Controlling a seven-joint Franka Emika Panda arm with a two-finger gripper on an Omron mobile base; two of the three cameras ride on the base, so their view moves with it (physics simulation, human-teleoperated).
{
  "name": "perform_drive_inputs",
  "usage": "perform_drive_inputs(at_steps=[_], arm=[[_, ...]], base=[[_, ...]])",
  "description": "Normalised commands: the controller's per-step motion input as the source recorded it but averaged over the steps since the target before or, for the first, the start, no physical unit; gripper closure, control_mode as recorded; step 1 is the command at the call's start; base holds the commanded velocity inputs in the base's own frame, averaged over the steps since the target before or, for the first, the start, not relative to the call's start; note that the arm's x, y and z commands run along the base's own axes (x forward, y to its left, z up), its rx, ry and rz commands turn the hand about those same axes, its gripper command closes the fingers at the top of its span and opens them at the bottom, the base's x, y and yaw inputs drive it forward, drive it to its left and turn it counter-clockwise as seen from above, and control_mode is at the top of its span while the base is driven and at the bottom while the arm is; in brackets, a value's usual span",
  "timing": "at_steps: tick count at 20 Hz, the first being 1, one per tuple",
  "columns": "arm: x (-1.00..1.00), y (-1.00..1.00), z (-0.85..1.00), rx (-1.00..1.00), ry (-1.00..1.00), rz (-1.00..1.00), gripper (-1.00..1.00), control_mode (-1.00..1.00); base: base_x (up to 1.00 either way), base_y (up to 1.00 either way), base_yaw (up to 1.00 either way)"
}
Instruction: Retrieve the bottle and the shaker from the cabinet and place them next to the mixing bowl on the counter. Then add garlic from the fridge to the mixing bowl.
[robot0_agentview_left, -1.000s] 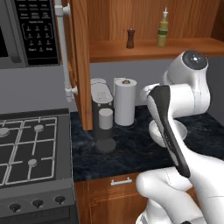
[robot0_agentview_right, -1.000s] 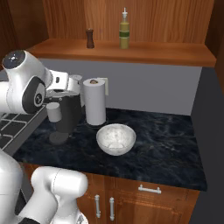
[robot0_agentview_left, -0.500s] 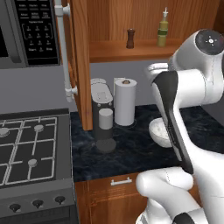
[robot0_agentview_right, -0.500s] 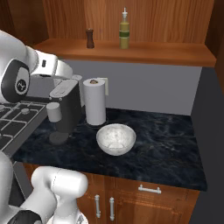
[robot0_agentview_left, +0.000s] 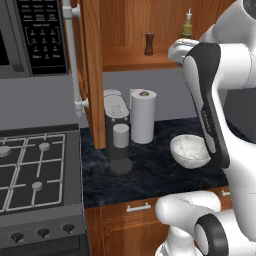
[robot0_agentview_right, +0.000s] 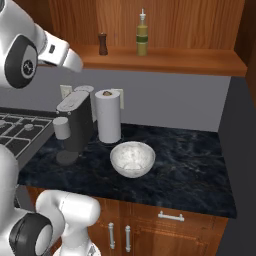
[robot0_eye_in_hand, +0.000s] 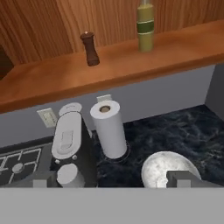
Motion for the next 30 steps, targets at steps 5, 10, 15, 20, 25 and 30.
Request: perform_drive_inputs(at_steps=[5, 10, 15, 20, 25, 30], arm=[[0.53, 0.00, 0.04, 0.15, -0.03, 0.00, -1.00, -1.00], [0.50, 0.00, 0.00, -0.14, -0.17, 0.02, -1.00, -1.00], [0.74, 0.00, 0.00, -0.12, -0.04, 0.08, -1.00, -1.00], [0.90, 0.00, 0.00, 0.00, 0.05, 0.10, -1.00, -1.00], [0.95, 0.00, 0.00, -0.02, 0.04, 0.07, -1.00, -1.00], [0.70, 0.00, 0.00, -0.10, 0.00, 0.03, -1.00, -1.00]], base=[[0.00, 0.00, 0.00], [0.00, 0.00, 0.00], [0.00, 0.00, 0.00], [0.00, 0.00, 0.00], [0.00, 0.00, 0.00], [0.00, 0.00, 0.00]])
